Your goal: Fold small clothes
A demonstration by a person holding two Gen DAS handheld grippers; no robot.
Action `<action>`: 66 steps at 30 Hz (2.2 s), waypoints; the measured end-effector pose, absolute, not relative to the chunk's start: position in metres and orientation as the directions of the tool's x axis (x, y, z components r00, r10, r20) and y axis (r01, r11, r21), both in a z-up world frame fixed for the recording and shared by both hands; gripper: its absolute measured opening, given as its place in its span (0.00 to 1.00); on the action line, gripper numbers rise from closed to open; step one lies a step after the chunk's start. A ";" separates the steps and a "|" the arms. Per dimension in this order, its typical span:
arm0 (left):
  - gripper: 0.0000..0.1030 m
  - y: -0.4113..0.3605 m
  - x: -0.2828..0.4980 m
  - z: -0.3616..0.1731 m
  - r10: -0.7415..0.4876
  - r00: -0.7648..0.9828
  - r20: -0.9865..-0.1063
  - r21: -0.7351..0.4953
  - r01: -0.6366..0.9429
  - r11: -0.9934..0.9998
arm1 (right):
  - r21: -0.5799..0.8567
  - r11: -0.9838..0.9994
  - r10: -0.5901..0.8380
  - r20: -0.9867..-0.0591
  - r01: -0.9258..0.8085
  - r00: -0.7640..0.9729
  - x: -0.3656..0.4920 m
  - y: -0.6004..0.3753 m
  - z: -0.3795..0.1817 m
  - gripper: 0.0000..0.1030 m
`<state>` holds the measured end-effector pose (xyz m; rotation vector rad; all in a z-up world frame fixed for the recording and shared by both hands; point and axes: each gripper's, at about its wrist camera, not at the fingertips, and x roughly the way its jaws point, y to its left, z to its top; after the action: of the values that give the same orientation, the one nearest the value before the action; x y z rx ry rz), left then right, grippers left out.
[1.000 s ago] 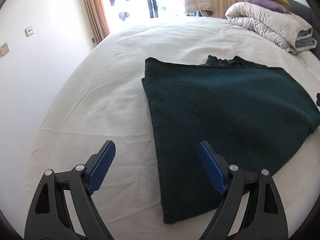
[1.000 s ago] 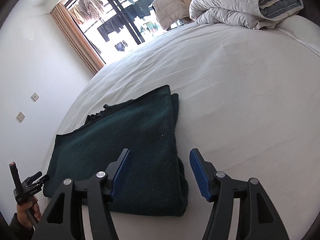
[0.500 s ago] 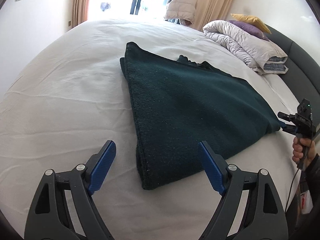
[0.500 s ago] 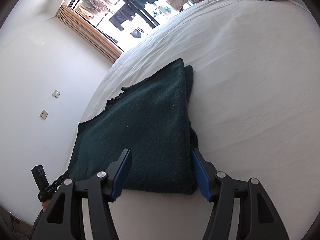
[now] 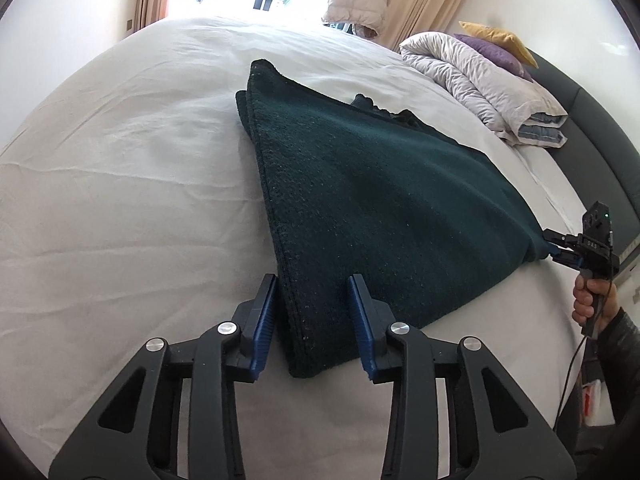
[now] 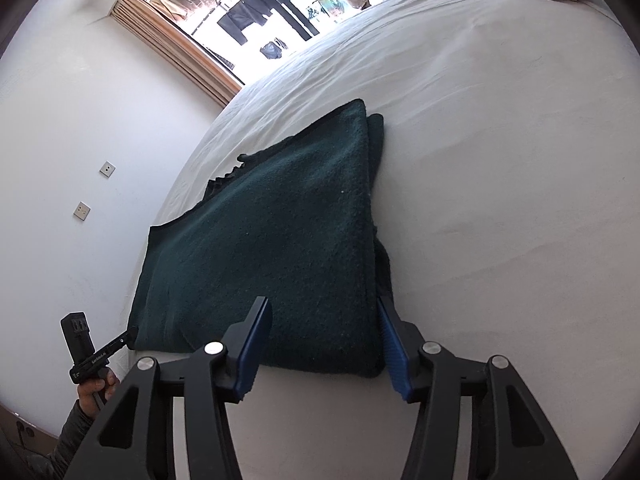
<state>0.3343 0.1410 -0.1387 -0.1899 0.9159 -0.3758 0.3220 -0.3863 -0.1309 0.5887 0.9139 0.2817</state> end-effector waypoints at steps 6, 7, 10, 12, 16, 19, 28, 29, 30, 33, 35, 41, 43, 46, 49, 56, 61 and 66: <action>0.17 0.139 0.335 -0.138 -0.368 0.556 -0.746 -0.295 0.219 0.930 | 0.653 0.755 0.506 -0.631 0.051 0.587 0.319 -0.403 -0.136 0.43; 0.16 0.138 0.335 -0.137 -0.364 0.556 -0.748 -0.290 0.219 0.931 | 0.658 0.751 0.512 -0.631 0.052 0.583 0.318 -0.405 -0.138 0.41; 0.16 0.135 0.338 -0.138 -0.347 0.544 -0.764 -0.266 0.225 0.937 | 0.640 0.768 0.524 -0.647 0.021 0.555 0.319 -0.402 -0.138 0.41; 0.15 0.133 0.341 -0.140 -0.337 0.533 -0.776 -0.253 0.226 0.941 | 0.616 0.787 0.517 -0.665 0.006 0.539 0.323 -0.398 -0.136 0.40; 0.10 0.132 0.342 -0.141 -0.322 0.532 -0.783 -0.237 0.225 0.945 | 0.535 0.845 0.467 -0.730 -0.008 0.499 0.335 -0.391 -0.136 0.09; 0.08 0.131 0.340 -0.138 -0.306 0.542 -0.783 -0.210 0.233 0.950 | 0.451 0.892 0.405 -0.779 -0.021 0.479 0.340 -0.384 -0.130 0.07; 0.07 0.144 0.347 -0.135 -0.288 0.549 -0.785 -0.178 0.244 0.953 | 0.325 0.945 0.303 -0.847 -0.026 0.437 0.353 -0.391 -0.116 0.06; 0.07 0.143 0.347 -0.137 -0.281 0.549 -0.787 -0.172 0.241 0.955 | 0.323 0.946 0.301 -0.858 -0.018 0.416 0.354 -0.390 -0.125 0.06; 0.07 0.144 0.347 -0.140 -0.281 0.550 -0.787 -0.178 0.234 0.956 | 0.330 0.944 0.304 -0.858 -0.010 0.414 0.354 -0.390 -0.134 0.06; 0.07 0.147 0.346 -0.143 -0.291 0.553 -0.781 -0.203 0.217 0.955 | 0.376 0.926 0.328 -0.833 0.021 0.445 0.349 -0.397 -0.137 0.06; 0.07 0.146 0.346 -0.142 -0.286 0.555 -0.781 -0.190 0.225 0.956 | 0.346 0.938 0.300 -0.837 0.018 0.458 0.344 -0.392 -0.129 0.06; 0.08 0.145 0.342 -0.142 -0.298 0.563 -0.771 -0.182 0.253 0.950 | 0.388 0.921 0.323 -0.816 0.039 0.479 0.340 -0.402 -0.136 0.11; 0.11 0.142 0.335 -0.137 -0.315 0.563 -0.764 -0.173 0.291 0.941 | 0.368 0.928 0.294 -0.808 0.049 0.511 0.334 -0.401 -0.125 0.26; 0.11 0.146 0.321 -0.129 -0.307 0.572 -0.760 -0.141 0.315 0.938 | 0.335 0.937 0.229 -0.799 0.096 0.556 0.322 -0.405 -0.108 0.32; 0.11 0.159 0.311 -0.115 -0.264 0.593 -0.761 -0.123 0.268 0.956 | 0.307 0.946 0.190 -0.780 0.101 0.596 0.317 -0.401 -0.090 0.32; 0.11 0.127 0.348 -0.058 -0.264 0.674 -0.690 -0.091 0.281 0.956 | 0.481 0.876 0.406 -0.695 -0.036 0.594 0.376 -0.349 -0.071 0.33; 0.11 0.074 0.409 -0.055 -0.208 0.690 -0.693 -0.008 0.282 0.959 | 0.501 0.865 0.377 -0.669 0.015 0.641 0.422 -0.358 -0.072 0.35; 0.14 0.106 0.434 -0.074 -0.148 0.675 -0.723 -0.076 0.135 0.988 | 0.418 0.907 0.295 -0.725 0.057 0.622 0.446 -0.393 -0.080 0.61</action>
<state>0.4339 0.1062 -0.0744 -0.0162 0.8149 -0.1590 0.4460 -0.3926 -0.0805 0.4275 0.8961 0.1415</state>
